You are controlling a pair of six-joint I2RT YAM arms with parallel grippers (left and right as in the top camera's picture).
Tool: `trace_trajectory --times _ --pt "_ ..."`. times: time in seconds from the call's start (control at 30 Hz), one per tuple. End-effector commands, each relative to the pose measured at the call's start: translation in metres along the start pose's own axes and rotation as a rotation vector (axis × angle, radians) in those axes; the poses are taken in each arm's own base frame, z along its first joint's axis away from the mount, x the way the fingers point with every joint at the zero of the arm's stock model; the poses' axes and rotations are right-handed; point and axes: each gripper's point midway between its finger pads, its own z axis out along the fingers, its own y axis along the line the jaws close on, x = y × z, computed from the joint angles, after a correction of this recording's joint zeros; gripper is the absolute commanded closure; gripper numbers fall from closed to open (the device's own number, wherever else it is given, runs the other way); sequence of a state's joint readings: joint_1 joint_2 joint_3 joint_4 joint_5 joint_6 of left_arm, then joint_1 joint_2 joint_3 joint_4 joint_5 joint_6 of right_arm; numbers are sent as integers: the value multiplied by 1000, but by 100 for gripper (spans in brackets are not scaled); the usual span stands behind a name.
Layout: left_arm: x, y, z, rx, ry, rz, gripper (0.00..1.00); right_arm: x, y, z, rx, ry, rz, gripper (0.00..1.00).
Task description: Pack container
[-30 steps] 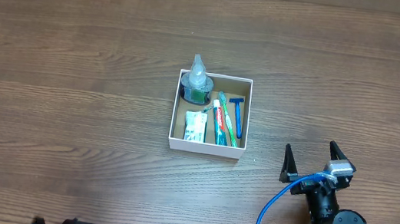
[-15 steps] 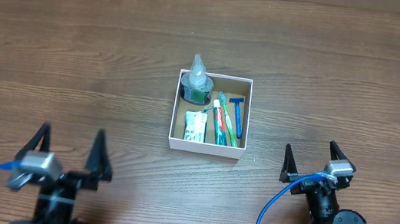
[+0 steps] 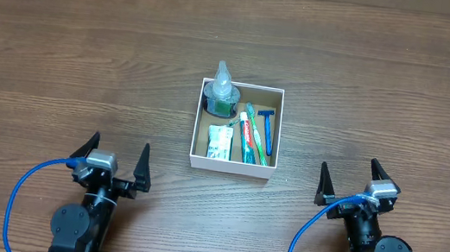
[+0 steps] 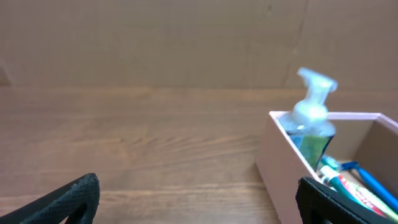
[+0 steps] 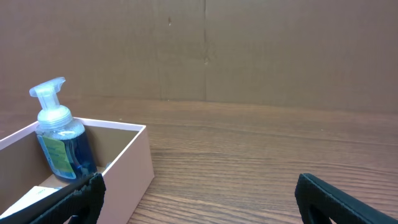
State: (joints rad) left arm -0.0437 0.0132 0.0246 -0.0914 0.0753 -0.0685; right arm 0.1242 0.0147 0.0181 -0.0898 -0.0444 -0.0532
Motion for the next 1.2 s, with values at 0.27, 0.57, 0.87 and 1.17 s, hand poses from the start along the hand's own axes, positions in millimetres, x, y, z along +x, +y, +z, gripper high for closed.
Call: trace_trajectory --times 0.27,0.57,0.87,1.17 --pt "2 12 0 -51 -2 20 0 0 -3 0 13 -10 -4 0" --pt "2 12 0 -51 -2 20 0 0 -3 0 13 -10 -4 0" --pt "2 12 0 -51 -1 20 0 0 -3 0 13 -10 -4 0" --pt "2 12 0 -52 -1 20 0 0 -3 0 13 -10 -4 0"
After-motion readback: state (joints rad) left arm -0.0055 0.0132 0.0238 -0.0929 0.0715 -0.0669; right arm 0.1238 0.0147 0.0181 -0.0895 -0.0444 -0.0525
